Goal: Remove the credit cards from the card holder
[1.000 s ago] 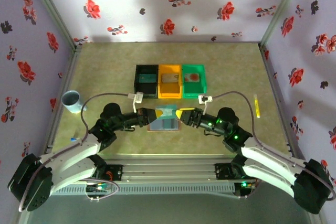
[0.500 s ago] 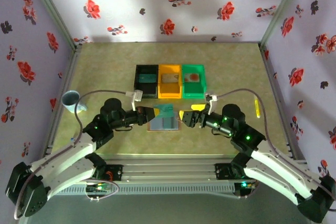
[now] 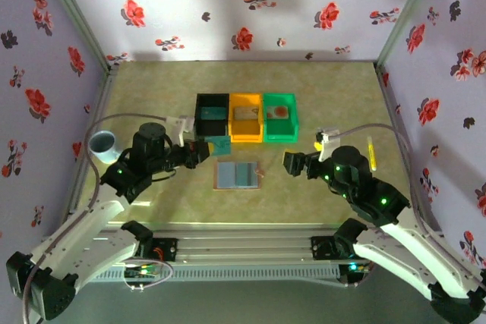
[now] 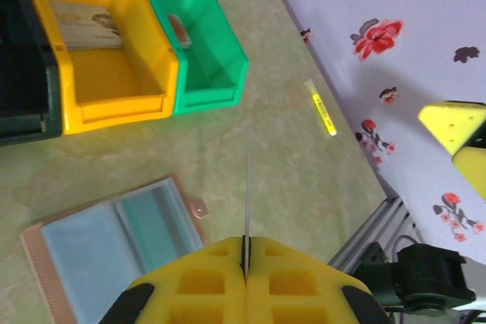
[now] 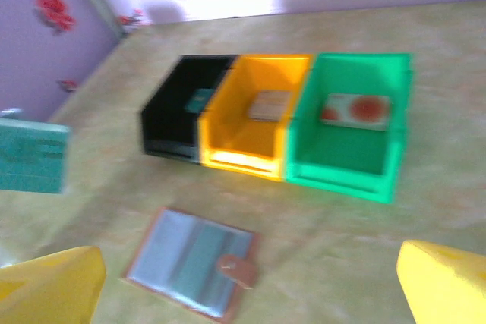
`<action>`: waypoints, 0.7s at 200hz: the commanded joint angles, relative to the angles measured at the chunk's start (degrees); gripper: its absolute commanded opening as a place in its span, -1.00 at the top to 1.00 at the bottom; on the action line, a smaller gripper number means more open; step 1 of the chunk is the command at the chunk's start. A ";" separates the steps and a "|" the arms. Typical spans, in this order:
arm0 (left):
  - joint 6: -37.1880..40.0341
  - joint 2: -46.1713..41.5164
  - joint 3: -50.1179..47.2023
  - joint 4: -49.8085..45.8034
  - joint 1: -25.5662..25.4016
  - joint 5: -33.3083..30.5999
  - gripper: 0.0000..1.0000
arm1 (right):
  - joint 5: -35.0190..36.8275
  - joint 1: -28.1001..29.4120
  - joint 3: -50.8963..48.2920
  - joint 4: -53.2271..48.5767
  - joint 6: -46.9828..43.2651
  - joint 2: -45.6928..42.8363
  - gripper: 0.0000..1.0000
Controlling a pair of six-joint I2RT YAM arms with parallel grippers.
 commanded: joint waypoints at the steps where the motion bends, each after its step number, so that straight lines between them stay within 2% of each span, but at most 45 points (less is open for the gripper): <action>1: 5.79 2.07 4.66 -7.47 1.74 -0.62 1.00 | 11.39 -0.27 2.40 -6.69 -4.91 -0.63 -0.99; 39: 8.72 5.27 9.35 -10.30 4.52 -2.06 1.00 | 15.68 -0.33 1.03 -8.38 -5.30 -1.90 -0.99; 140: 12.26 13.48 15.85 -9.90 10.32 -4.42 1.00 | 19.19 -0.26 -0.58 -13.35 -4.20 -8.03 -0.98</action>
